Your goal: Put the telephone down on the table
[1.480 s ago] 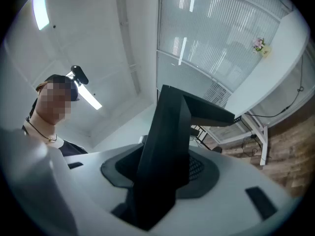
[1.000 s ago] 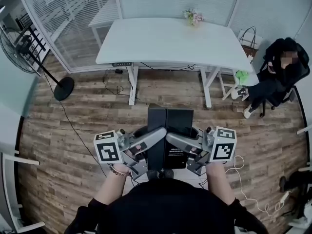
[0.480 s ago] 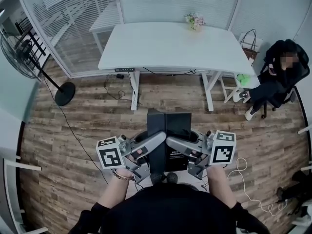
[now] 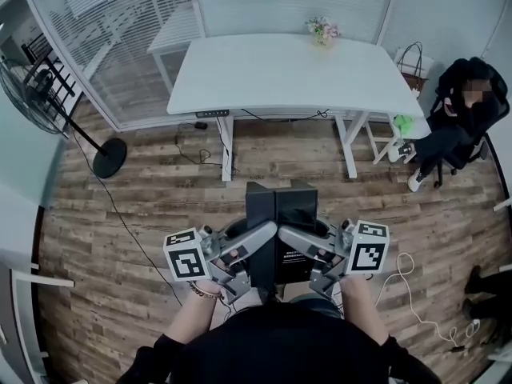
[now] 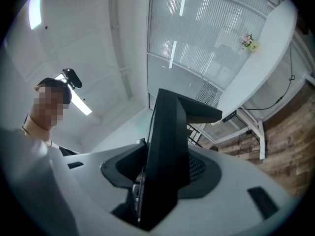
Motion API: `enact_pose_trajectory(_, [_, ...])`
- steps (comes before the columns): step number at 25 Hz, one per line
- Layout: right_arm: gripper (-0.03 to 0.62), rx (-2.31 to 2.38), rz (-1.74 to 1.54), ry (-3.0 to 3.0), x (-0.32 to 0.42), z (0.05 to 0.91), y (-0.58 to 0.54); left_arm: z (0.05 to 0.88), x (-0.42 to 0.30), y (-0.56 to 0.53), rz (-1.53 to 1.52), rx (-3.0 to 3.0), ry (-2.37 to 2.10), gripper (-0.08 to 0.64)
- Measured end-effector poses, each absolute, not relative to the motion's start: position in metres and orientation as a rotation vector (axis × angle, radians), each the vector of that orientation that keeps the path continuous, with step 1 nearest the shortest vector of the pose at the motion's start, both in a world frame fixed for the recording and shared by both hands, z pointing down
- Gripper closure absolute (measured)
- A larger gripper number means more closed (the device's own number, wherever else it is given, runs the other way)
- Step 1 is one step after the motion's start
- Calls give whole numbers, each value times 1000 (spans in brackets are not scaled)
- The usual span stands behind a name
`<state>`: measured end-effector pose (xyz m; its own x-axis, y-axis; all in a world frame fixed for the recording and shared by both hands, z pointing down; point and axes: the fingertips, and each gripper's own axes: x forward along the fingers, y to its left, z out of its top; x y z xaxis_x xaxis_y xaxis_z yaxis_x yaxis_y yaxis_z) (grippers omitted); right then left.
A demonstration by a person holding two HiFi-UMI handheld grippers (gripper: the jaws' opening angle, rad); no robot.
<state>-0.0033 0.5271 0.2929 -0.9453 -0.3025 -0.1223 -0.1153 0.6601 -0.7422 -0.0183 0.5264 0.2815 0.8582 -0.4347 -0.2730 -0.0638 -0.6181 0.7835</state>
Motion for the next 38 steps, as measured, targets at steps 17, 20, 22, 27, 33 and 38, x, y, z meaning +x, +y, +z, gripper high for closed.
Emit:
enact_pose_trajectory(17, [402, -353, -1152, 2646, -3, 295, 500, 284, -18, 499, -566, 2191, -348, 380])
enact_pose_trajectory(20, [402, -349, -1147, 2647, 2, 294, 487, 283, -13, 486, -567, 2196, -351, 380])
enact_pose_trajectory(22, [402, -346, -1142, 2650, 7, 292, 476, 282, -8, 475, -568, 2200, -352, 380])
enact_pose_trajectory(27, [402, -348, -1136, 2652, 16, 290, 442, 279, 1, 442, -566, 2205, -347, 380])
enact_pose_trajectory(33, [400, -341, -1139, 2659, 23, 290, 396, 279, 8, 396, -571, 2201, -351, 380])
enact_pose_trajectory(38, [399, -337, -1138, 2669, 28, 285, 355, 275, 13, 355, -581, 2204, -358, 382])
